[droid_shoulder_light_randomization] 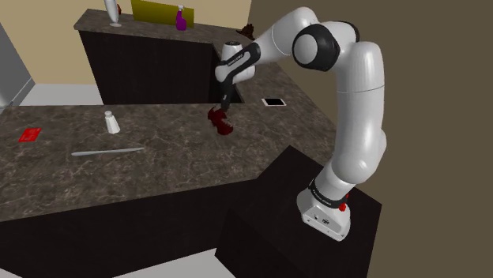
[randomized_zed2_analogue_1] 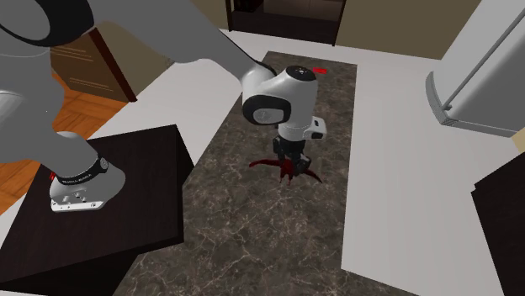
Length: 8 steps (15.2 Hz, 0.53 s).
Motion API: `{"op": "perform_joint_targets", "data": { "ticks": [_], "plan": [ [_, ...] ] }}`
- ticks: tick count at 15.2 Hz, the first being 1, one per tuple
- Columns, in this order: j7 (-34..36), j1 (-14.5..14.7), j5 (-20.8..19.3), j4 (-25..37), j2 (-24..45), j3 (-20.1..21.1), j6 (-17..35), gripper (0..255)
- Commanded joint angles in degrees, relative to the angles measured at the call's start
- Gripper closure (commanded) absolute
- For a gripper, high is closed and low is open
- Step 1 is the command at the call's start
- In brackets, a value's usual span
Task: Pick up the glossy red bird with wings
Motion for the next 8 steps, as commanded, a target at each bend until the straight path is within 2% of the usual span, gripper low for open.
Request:
{"op": "perform_joint_targets", "data": {
  "ticks": [1,8],
  "plan": [
    [0.0,0.1,-0.2,-0.3,-1.3,-0.1,-1.0,255],
    [0.1,0.3,-0.5,0.0,-3.9,-0.4,-3.9,255]
  ]
}}
